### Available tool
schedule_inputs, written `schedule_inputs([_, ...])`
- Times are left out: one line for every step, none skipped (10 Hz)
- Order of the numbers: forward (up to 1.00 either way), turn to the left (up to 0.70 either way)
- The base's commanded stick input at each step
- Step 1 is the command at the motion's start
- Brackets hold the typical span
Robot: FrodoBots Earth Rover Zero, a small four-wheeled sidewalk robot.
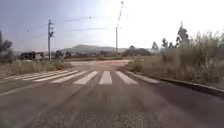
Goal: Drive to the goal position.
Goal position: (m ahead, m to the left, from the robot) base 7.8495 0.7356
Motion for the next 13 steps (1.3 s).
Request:
schedule_inputs([0.85,0.00])
schedule_inputs([0.85,0.00])
schedule_inputs([0.85,0.00])
schedule_inputs([0.85,0.00])
schedule_inputs([0.85,0.00])
schedule_inputs([0.85,0.00])
schedule_inputs([0.85,0.00])
schedule_inputs([0.85,0.00])
schedule_inputs([0.85,0.00])
schedule_inputs([0.85,0.00])
schedule_inputs([0.87,0.00])
schedule_inputs([0.94,0.00])
schedule_inputs([1.00,0.00])
